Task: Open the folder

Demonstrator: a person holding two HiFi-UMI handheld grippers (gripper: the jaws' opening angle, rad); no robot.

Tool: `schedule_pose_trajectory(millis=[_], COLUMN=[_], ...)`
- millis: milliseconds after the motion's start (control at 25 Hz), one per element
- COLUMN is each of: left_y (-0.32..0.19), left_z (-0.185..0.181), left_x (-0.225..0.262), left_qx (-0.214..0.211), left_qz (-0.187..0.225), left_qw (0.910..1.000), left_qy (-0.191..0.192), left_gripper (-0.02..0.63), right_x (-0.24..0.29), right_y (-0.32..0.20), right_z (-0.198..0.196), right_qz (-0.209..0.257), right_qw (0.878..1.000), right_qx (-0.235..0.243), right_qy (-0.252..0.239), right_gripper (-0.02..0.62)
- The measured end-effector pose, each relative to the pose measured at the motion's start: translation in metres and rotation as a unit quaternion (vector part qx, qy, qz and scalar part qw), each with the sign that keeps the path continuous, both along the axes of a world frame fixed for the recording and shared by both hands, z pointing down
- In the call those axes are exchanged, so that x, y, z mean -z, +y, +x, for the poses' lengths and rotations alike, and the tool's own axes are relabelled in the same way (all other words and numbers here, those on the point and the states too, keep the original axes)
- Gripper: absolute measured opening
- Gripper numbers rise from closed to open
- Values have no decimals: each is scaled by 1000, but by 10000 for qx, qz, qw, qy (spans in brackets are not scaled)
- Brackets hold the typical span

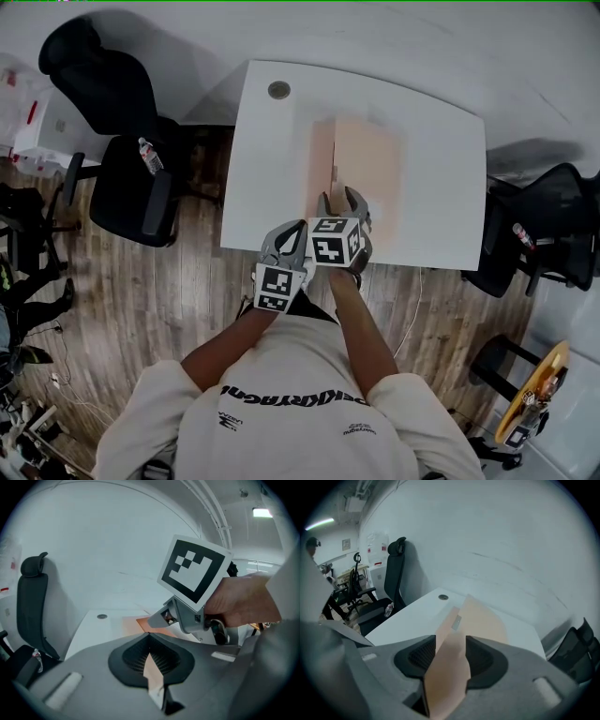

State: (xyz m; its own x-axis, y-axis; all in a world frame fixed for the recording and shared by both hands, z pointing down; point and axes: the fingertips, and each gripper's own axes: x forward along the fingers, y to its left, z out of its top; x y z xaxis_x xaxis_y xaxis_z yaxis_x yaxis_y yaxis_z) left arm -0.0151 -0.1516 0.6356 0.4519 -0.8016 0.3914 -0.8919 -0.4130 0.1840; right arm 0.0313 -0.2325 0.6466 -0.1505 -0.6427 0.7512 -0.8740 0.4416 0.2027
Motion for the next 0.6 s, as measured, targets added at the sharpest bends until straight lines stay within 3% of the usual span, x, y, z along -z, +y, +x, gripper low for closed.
schedule_pose_trajectory(millis=[360,600], left_y=[-3,-4], left_z=[0,16], left_x=[-1,-8], left_qx=[-6,-173], left_qz=[-3,-122], left_qw=[10000,9998], left_qy=[-7,7], left_gripper=[-2,-3], right_x=[9,32], right_y=[-4,-3], right_z=[1,15], right_qz=[36,376], right_qw=[9997,9982], right_qx=[-137,-317], right_qy=[-212,-357], right_gripper=[136,83])
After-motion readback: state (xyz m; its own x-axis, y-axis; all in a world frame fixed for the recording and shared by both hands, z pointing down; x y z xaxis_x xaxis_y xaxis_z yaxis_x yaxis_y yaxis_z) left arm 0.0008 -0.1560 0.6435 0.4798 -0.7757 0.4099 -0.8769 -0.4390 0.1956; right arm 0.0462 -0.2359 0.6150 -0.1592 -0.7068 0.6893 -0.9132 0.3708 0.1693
